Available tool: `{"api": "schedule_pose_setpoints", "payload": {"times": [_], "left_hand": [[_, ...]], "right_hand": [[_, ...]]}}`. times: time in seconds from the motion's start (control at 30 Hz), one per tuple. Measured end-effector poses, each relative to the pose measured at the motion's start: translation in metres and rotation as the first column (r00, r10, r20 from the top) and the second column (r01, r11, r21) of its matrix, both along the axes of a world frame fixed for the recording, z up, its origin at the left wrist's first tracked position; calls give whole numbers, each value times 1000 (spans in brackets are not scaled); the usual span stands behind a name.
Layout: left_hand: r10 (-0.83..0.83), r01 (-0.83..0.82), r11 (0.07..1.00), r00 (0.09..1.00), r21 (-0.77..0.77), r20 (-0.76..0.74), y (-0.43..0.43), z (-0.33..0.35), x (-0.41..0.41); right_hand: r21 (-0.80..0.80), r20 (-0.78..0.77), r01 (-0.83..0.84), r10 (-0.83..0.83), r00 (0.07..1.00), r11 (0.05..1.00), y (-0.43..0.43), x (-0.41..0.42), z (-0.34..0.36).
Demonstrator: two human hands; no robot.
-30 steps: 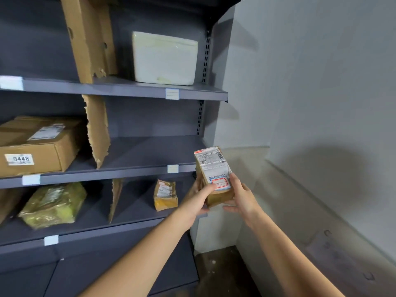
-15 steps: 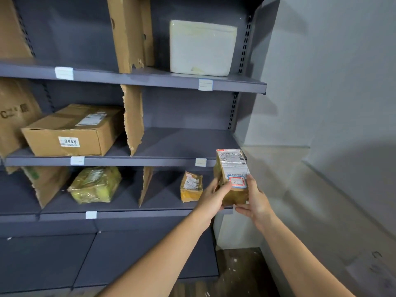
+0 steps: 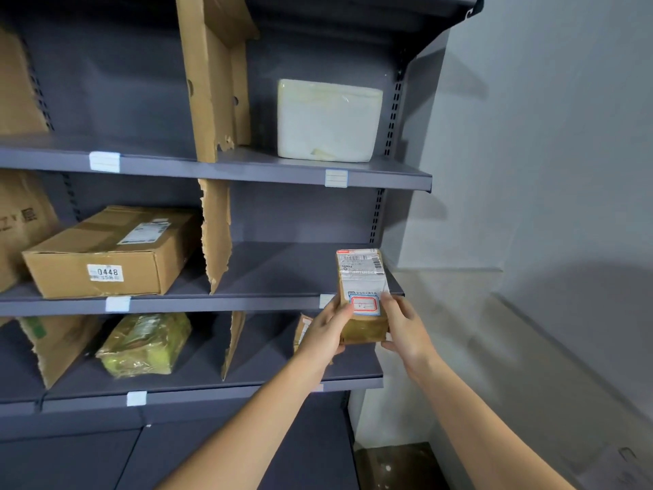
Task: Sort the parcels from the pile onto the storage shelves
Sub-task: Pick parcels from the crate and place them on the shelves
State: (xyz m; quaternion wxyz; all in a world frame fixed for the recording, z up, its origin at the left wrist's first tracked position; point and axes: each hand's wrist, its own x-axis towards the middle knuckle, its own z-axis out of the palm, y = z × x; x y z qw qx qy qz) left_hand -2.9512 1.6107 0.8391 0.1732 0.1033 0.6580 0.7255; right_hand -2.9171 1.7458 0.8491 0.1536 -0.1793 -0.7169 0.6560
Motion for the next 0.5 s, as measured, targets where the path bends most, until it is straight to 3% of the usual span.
{"api": "schedule_pose_setpoints", "payload": {"times": [0.17, 0.4, 0.5], "left_hand": [[56, -56, 998, 998, 2, -38, -27, 11, 9], [248, -267, 959, 952, -90, -179, -72, 21, 46], [320, -341, 939, 918, -54, -235, -97, 31, 58]], "right_hand": [[79, -74, -55, 61, 995, 995, -22, -1, 11], [45, -236, -114, 122, 964, 992, -79, 10, 10], [36, -278, -183, 186, 943, 982, -108, 13, 19]]}}
